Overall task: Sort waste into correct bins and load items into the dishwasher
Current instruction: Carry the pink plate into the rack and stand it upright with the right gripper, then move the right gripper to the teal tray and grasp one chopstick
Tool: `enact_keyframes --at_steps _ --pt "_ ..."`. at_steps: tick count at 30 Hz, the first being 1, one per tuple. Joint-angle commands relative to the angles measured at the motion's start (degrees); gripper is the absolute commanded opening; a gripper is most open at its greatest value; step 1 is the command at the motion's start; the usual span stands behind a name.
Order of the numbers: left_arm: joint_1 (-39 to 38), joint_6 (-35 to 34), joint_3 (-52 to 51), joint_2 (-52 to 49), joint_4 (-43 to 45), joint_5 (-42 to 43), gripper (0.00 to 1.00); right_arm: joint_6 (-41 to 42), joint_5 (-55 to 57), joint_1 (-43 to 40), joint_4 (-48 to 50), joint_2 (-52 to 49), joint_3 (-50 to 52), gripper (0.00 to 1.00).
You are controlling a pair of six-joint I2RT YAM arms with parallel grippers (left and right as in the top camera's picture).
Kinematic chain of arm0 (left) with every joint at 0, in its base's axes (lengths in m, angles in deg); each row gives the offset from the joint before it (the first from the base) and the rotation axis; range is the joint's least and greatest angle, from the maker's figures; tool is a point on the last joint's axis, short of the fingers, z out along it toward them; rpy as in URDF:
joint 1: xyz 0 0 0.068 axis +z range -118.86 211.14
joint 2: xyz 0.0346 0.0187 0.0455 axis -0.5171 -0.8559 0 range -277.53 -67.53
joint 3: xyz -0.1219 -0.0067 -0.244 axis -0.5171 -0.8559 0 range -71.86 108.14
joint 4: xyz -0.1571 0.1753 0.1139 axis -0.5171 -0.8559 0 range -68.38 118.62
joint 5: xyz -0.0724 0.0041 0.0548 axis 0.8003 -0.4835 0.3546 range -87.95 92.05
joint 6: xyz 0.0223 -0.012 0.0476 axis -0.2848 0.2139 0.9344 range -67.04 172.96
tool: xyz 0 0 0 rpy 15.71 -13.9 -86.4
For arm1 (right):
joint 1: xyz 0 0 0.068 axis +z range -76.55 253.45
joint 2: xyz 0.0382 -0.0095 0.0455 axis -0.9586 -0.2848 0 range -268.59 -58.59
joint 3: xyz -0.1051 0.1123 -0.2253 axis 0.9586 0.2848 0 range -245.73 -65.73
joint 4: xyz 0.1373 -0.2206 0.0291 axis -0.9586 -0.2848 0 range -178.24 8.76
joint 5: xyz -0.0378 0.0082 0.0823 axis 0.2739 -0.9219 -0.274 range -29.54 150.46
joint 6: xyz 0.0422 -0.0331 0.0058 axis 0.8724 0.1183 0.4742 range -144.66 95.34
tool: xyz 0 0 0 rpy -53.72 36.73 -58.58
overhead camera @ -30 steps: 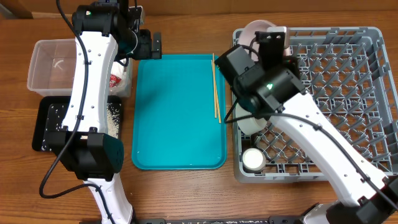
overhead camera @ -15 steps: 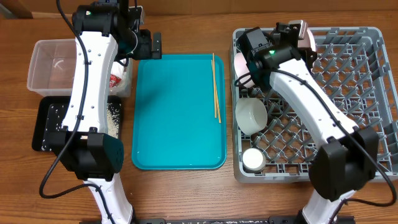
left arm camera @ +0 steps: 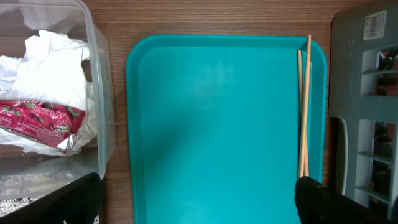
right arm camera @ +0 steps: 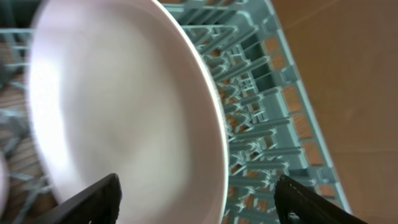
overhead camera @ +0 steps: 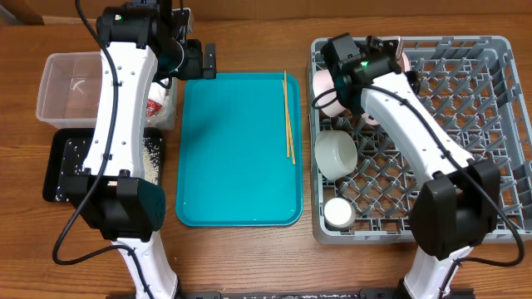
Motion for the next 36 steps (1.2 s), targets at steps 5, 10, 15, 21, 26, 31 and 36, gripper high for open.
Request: enact_keyframes --at_steps 5,10,15,21,26,31,36 --pt "-0.1 -0.4 1.1 0.3 0.0 0.5 1.0 0.2 -33.9 0.2 -1.0 12.6 -13.2 0.82" --pt "-0.1 -0.4 1.1 0.3 0.0 0.5 1.0 0.2 -46.6 4.1 5.3 11.5 -11.3 0.73" --pt "-0.1 -0.4 1.1 0.3 0.0 0.5 1.0 2.0 -46.3 11.5 9.0 5.9 -11.1 0.68" --pt "-0.1 -0.4 1.1 0.3 0.0 0.5 1.0 5.4 -46.1 15.6 10.1 0.4 -11.1 0.64" --pt "-0.1 -0.4 1.1 0.3 0.0 0.5 1.0 5.4 -45.8 17.1 12.7 -3.4 -11.1 0.64" --pt "-0.1 -0.4 1.1 0.3 0.0 0.5 1.0 6.6 -45.5 17.2 14.0 -5.8 -11.1 0.6" --pt "-0.1 -0.4 1.1 0.3 0.0 0.5 1.0 6.9 -45.1 17.2 14.0 -9.4 -11.1 0.58"
